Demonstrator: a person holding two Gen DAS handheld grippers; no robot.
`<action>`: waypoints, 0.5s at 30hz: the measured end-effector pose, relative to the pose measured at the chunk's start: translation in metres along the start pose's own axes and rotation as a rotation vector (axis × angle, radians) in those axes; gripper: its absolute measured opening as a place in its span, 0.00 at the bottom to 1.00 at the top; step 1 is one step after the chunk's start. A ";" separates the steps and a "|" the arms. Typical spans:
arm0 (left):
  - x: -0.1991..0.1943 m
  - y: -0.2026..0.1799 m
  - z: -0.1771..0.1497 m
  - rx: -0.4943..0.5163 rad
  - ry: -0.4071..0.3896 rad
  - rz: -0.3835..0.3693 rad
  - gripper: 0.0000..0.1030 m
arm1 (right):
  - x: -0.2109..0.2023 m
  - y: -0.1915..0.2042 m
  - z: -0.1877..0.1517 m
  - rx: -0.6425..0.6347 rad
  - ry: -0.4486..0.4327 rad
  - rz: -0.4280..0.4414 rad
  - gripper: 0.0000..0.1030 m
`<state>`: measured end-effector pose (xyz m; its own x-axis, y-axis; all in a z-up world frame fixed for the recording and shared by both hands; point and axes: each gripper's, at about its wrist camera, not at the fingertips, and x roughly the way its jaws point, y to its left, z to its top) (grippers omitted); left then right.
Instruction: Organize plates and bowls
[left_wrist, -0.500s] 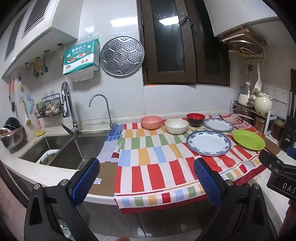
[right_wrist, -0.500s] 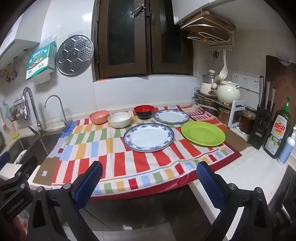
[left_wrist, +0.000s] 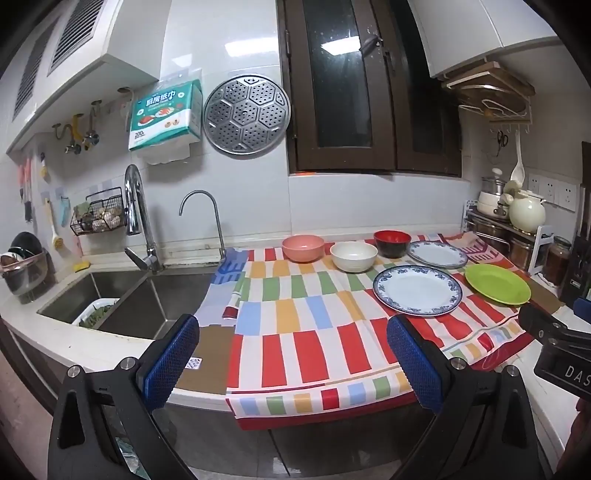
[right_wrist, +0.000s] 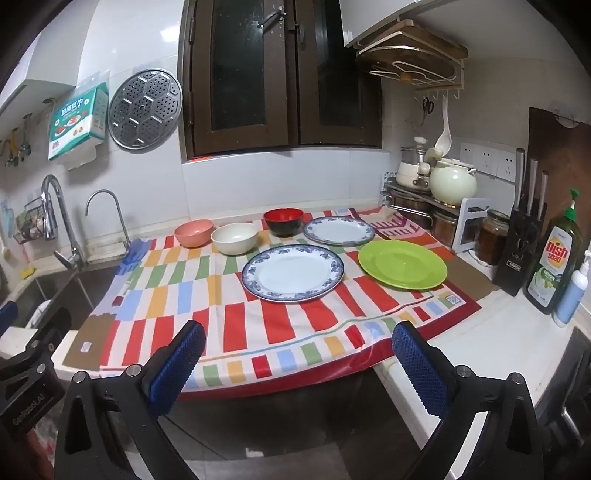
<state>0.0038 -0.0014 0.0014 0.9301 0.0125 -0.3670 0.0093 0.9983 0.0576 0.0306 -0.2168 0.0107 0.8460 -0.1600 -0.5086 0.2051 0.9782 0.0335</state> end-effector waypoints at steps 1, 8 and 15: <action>-0.003 0.001 -0.002 0.001 -0.002 -0.002 1.00 | 0.000 0.000 -0.001 0.000 -0.001 0.002 0.99; -0.002 0.004 -0.003 0.005 0.006 0.001 1.00 | 0.002 0.011 0.000 -0.017 0.005 0.000 0.99; 0.001 0.001 -0.005 0.013 0.017 -0.009 1.00 | 0.002 0.013 0.000 -0.015 0.007 -0.001 0.99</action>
<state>0.0032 0.0002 -0.0036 0.9237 0.0044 -0.3830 0.0227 0.9976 0.0660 0.0352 -0.2042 0.0099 0.8425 -0.1600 -0.5143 0.1986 0.9799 0.0206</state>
